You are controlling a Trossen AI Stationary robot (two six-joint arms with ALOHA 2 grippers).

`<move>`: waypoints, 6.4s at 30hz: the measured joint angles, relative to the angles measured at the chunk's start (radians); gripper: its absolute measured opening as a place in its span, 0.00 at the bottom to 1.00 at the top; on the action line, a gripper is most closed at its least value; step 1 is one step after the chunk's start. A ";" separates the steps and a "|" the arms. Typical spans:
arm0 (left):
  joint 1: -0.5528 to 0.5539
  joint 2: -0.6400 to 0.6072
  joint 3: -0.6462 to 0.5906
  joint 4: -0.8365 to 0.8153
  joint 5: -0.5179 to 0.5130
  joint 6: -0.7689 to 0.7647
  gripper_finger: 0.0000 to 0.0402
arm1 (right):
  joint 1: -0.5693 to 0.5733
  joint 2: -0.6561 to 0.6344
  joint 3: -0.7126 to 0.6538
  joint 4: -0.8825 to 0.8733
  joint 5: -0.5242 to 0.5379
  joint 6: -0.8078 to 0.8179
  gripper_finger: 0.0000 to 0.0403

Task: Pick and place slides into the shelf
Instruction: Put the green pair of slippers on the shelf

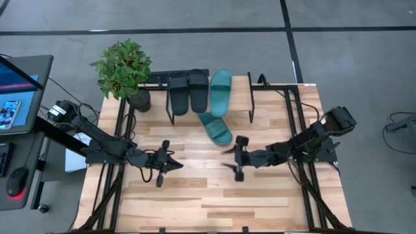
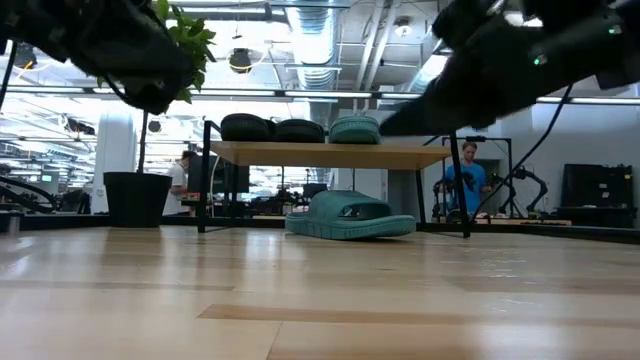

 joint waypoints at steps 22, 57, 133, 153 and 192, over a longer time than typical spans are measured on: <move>0.001 0.000 0.000 -0.140 0.001 -0.115 0.00 | 0.001 0.008 0.062 -0.358 0.216 -0.460 0.53; 0.002 0.000 0.000 -0.140 -0.051 -0.095 0.00 | -0.161 0.008 0.061 -0.593 0.075 -0.476 0.53; 0.001 0.000 0.001 -0.141 -0.051 -0.140 0.00 | -0.220 0.192 0.126 -0.392 0.053 -0.698 0.47; 0.001 0.000 0.001 -0.140 -0.051 -0.141 0.00 | -0.205 0.190 0.144 -0.466 0.058 -0.664 0.46; 0.002 0.000 0.001 -0.131 -0.051 -0.185 0.00 | -0.033 0.154 0.274 -0.855 0.138 -0.408 0.49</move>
